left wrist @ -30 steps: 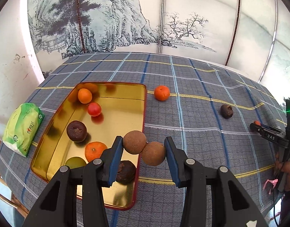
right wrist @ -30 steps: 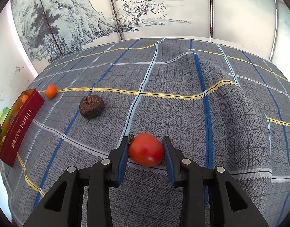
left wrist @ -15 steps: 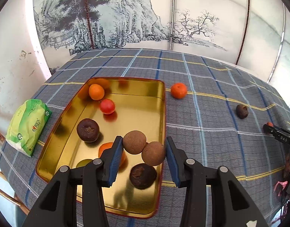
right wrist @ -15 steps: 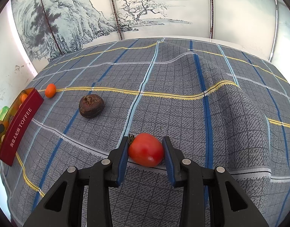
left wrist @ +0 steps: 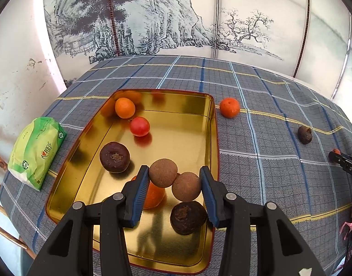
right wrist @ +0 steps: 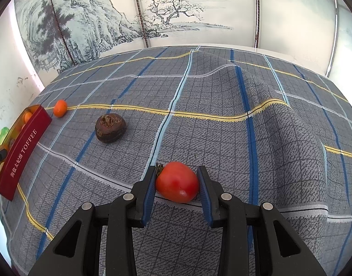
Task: Organize fruits
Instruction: 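Carry the two small brown fruits with the left gripper over the tin, then open the left gripper to drop the small brown fruits into the tin, then withdraw the left gripper from the tin while the right gripper carries the red fruit toward it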
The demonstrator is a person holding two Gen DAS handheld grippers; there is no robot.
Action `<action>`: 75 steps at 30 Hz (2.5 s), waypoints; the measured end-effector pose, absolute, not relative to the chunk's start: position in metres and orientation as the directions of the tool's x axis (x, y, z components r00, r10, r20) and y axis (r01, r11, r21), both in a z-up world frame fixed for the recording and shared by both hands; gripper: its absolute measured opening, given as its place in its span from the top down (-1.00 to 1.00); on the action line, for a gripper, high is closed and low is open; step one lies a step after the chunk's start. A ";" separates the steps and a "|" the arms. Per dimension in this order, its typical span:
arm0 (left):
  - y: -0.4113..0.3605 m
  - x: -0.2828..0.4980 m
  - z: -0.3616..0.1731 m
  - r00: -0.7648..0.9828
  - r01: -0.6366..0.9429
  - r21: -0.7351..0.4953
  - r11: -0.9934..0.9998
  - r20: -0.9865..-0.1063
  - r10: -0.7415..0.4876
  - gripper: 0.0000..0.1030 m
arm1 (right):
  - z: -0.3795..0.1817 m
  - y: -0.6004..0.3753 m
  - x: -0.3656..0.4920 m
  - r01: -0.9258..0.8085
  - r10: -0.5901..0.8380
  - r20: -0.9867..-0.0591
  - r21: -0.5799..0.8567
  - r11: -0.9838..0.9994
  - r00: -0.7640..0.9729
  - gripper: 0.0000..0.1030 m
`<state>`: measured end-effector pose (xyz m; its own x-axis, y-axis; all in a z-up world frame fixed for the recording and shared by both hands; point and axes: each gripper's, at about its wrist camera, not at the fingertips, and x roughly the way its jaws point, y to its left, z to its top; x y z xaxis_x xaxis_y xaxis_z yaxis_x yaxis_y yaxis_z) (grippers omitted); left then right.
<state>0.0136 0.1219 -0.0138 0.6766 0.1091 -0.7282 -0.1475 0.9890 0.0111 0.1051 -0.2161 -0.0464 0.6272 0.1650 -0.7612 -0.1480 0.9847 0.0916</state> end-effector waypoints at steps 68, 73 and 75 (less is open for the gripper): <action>0.119 -0.011 0.011 0.730 -0.172 0.067 0.983 -0.661 0.173 -0.19 | -0.043 -0.216 0.090 -0.164 0.203 -0.759 0.128 0.978 0.619 0.29; 0.122 -0.018 0.013 0.736 -0.176 0.060 0.983 -0.655 0.172 -0.21 | -0.036 -0.215 0.067 -0.175 0.232 -0.752 0.157 0.972 0.617 0.29; 0.124 -0.021 0.014 0.737 -0.176 0.057 0.983 -0.654 0.170 -0.21 | -0.032 -0.214 0.058 -0.183 0.243 -0.748 0.164 0.969 0.617 0.29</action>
<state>-0.0211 0.1241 0.0141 0.7371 0.1701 -0.6540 -0.1763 0.9827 0.0569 0.0582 -0.2136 -0.0322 0.6172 0.2431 -0.7483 -0.1831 0.9693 0.1639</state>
